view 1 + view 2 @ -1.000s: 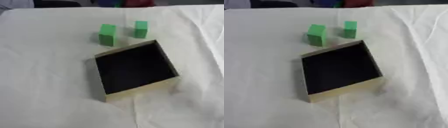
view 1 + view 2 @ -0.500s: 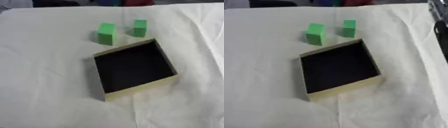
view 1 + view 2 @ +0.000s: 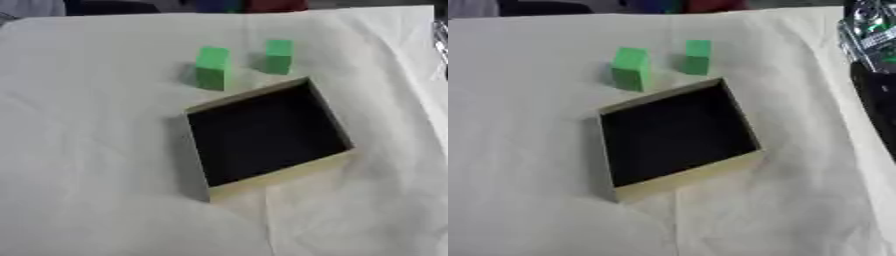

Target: Pick up objects on the table and place them in the box.

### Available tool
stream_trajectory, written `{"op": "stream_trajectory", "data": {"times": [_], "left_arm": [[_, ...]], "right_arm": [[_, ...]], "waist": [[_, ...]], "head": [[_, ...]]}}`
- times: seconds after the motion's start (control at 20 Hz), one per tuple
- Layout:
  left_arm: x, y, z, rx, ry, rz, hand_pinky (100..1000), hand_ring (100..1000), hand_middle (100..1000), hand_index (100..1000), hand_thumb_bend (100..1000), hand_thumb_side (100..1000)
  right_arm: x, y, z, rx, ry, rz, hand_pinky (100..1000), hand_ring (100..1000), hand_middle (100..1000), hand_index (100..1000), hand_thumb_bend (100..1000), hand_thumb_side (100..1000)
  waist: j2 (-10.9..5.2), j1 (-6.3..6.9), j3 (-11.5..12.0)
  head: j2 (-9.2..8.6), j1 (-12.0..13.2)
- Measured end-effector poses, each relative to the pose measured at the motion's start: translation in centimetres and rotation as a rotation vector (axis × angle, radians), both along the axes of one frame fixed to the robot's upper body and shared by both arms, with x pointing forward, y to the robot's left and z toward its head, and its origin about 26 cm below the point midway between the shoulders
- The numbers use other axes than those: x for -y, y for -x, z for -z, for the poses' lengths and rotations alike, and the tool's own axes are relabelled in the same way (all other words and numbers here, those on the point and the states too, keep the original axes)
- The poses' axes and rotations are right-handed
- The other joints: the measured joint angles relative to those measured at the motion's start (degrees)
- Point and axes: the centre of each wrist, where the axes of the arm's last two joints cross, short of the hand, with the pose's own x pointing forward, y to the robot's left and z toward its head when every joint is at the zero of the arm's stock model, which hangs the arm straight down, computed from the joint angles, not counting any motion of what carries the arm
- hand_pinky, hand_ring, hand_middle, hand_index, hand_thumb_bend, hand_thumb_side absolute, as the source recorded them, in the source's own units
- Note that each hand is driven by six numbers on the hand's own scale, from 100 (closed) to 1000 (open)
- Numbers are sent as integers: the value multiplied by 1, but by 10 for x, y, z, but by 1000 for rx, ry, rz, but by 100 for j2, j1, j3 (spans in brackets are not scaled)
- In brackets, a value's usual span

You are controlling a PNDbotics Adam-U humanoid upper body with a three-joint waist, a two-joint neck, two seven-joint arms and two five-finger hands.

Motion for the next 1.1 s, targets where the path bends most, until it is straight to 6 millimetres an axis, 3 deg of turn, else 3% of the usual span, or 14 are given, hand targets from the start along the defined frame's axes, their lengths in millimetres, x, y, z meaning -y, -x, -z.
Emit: {"op": "stream_trajectory", "data": {"times": [0.55,1.1], "left_arm": [[2,-1,-2,2,-6,15,813,705,714,914,311,865],[4,-1,-3,2,-9,24,813,705,715,914,312,864]], "right_arm": [[-25,-22,36,-77,86,-68,914,993,909,1000,100,1000],[-42,-31,51,-168,77,-187,917,992,910,1000,113,1000]], "waist": [[-3,14,48],[-22,12,74]], "head": [[0,-55],[1,-74]]}}
